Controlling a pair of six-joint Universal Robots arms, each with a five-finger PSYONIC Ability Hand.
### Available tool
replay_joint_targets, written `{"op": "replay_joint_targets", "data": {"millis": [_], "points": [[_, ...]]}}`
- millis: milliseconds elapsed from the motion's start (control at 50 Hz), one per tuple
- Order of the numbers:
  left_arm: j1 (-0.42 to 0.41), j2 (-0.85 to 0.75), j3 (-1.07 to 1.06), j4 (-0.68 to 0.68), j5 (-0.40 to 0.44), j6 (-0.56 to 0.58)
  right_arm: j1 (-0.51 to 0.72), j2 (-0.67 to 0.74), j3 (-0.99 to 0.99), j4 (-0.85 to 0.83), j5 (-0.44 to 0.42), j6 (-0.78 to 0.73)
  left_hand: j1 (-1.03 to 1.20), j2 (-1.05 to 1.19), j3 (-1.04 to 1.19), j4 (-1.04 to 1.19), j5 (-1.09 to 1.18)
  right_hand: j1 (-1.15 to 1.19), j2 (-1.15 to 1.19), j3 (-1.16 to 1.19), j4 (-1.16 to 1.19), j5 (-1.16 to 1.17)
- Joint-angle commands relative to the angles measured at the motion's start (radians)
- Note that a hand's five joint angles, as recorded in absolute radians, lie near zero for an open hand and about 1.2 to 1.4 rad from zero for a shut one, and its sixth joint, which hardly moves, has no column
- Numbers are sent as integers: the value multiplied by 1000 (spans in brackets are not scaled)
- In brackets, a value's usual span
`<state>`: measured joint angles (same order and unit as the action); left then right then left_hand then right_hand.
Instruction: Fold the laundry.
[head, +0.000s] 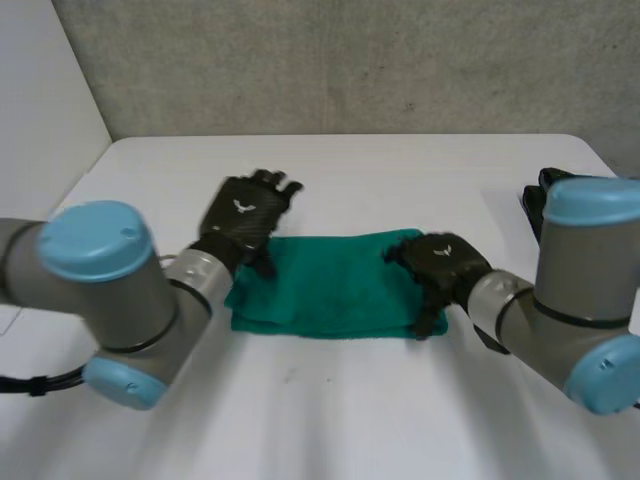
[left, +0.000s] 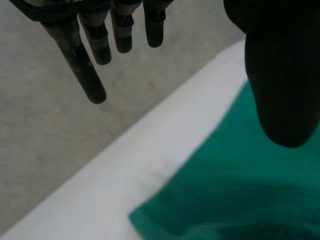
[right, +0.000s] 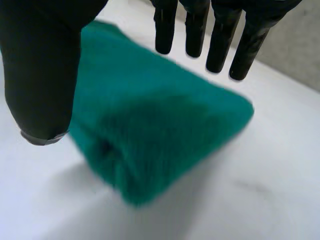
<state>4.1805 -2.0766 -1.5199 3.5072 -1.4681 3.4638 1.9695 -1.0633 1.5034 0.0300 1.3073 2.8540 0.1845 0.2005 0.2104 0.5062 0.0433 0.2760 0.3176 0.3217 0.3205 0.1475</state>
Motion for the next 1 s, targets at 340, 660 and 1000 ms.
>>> {"op": "replay_joint_targets", "data": {"millis": [340, 660, 1000], "points": [[-103, -45, 23, -204, -209, 126, -61, -49, 135, -153, 15, -174, 0, -16, -26, -322, -34, 1120, 1079, 1075, 1076, 1074], [-1, 289, -42, -257, -216, -103, 175, -55, -184, -9, 133, -545, -3, -19, -29, -325, -37, 1120, 1079, 1075, 1076, 1074], [132, 283, -54, -191, -290, -130, 394, 157, -290, -25, -74, -514, 0, -16, -26, -322, -34, -101, -143, -147, -146, -147]]}}
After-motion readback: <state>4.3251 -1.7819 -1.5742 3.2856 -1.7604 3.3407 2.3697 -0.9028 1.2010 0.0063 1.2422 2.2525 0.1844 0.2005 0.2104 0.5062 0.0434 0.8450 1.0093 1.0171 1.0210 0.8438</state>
